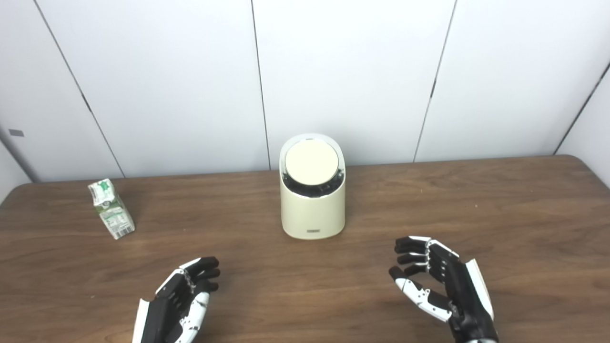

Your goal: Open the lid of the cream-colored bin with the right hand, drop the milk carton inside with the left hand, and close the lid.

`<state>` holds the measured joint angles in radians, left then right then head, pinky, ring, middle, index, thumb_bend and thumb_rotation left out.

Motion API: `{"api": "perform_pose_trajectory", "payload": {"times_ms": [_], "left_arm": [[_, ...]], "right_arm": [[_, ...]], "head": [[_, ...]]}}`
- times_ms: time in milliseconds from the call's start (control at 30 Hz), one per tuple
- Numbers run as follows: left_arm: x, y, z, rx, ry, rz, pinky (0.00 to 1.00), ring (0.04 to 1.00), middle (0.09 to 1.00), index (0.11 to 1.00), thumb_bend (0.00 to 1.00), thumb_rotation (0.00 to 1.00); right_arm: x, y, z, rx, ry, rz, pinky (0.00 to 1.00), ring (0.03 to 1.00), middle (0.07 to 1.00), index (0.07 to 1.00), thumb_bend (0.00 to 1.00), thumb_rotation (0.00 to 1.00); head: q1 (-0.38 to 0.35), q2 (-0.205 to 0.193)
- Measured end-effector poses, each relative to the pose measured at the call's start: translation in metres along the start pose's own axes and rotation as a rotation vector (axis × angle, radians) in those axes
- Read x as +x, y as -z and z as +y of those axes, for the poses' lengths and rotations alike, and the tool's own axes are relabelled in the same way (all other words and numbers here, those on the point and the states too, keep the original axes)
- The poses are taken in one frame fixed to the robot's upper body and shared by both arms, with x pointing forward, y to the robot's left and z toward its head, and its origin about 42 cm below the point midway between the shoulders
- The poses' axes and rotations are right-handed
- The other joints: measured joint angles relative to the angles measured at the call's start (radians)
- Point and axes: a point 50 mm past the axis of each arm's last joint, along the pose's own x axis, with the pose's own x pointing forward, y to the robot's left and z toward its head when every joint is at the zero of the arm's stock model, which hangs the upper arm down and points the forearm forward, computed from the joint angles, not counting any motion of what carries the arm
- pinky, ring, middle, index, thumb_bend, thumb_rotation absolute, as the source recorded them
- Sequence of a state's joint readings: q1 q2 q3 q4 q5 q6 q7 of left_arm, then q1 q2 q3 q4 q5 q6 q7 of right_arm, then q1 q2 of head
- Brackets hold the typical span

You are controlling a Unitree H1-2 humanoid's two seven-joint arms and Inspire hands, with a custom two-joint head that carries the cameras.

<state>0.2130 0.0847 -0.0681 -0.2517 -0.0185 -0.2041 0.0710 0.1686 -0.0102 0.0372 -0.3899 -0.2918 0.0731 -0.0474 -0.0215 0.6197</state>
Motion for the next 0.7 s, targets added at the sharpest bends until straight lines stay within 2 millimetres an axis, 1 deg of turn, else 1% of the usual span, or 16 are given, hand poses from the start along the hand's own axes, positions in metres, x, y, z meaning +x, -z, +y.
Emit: {"api": "perform_pose_trajectory", "payload": {"times_ms": [300, 467, 700], "left_arm": [[0.0010, -0.0053, -0.0002, 0.000, 0.001, -0.018, 0.66, 0.722, 0.746, 0.739, 0.22, 0.42], [0.0010, -0.0053, -0.0001, -0.001, 0.001, -0.018, 0.65, 0.725, 0.748, 0.741, 0.21, 0.41], [0.0010, -0.0053, -0.0001, -0.002, 0.000, -0.017, 0.65, 0.722, 0.745, 0.740, 0.23, 0.42]], "right_arm": [[0.0000, 0.0000, 0.0000, 0.002, 0.000, 0.000, 0.53, 0.620, 0.649, 0.628, 0.25, 0.19], [0.0000, 0.0000, 0.0000, 0.004, 0.000, 0.000, 0.52, 0.615, 0.647, 0.628, 0.24, 0.14], [0.0000, -0.0002, 0.0005, -0.008, -0.001, -0.001, 0.50, 0.601, 0.634, 0.627, 0.24, 0.13]], "head": [[0.000, 0.000], [-0.002, 0.002], [-0.006, 0.005]]}}
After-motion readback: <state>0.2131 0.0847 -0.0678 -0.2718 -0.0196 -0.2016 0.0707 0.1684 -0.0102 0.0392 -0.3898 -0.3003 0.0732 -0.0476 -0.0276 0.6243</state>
